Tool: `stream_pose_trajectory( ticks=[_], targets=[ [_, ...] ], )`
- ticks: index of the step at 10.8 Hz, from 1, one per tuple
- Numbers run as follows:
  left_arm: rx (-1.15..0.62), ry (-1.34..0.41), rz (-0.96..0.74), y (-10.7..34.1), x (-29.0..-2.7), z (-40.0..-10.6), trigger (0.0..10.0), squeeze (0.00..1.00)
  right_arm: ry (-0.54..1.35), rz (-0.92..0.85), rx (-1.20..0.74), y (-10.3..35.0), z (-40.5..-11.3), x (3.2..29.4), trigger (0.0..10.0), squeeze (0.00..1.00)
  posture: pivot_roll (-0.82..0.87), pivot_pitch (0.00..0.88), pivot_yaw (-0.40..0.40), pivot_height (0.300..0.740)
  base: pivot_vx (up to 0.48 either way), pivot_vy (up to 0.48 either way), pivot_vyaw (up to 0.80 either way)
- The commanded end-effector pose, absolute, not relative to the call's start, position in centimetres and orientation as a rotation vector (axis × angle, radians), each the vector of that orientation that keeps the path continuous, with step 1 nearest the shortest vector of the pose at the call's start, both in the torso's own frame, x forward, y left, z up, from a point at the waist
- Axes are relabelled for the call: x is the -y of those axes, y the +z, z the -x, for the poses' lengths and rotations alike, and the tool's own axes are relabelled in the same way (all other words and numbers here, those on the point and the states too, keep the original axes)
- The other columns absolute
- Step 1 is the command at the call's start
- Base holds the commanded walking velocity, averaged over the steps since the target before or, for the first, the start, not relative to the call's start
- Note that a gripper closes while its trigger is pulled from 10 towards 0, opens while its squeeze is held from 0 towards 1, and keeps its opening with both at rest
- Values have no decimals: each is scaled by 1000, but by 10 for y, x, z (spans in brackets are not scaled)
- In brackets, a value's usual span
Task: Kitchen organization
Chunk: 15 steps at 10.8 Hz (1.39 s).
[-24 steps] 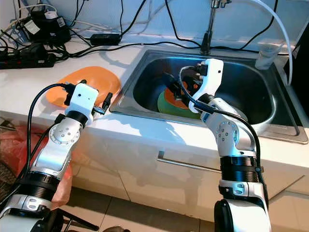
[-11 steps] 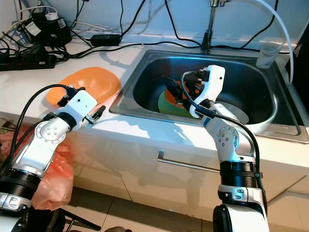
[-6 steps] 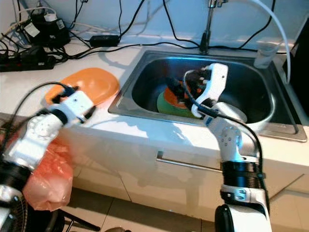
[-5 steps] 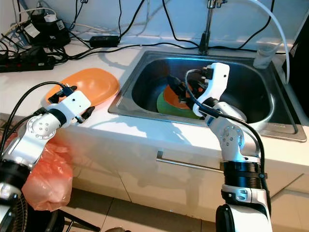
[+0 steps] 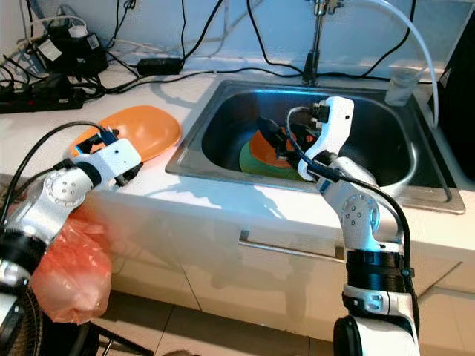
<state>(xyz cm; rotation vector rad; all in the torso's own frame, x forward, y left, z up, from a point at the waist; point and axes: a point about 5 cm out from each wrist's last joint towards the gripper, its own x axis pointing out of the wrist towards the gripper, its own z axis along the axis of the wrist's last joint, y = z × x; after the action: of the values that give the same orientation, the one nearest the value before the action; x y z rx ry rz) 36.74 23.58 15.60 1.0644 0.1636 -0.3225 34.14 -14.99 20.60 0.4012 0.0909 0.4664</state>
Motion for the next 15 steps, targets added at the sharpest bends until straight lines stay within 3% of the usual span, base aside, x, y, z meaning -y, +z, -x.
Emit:
stream_pose_trajectory(
  ticks=[1, 15],
  targets=[
    [-267, -351, -1101, 137, -245, -361, 0, 0, 466, -402, -88, 209, -340, 151, 10000, 0, 71, 0, 67, 740, 0, 0, 0],
    [-293, -448, -1035, 120, -240, -358, 0, 0, 447, -420, -103, 204, -339, 151, 10000, 0, 70, 0, 69, 740, 0, 0, 0]
  ],
)
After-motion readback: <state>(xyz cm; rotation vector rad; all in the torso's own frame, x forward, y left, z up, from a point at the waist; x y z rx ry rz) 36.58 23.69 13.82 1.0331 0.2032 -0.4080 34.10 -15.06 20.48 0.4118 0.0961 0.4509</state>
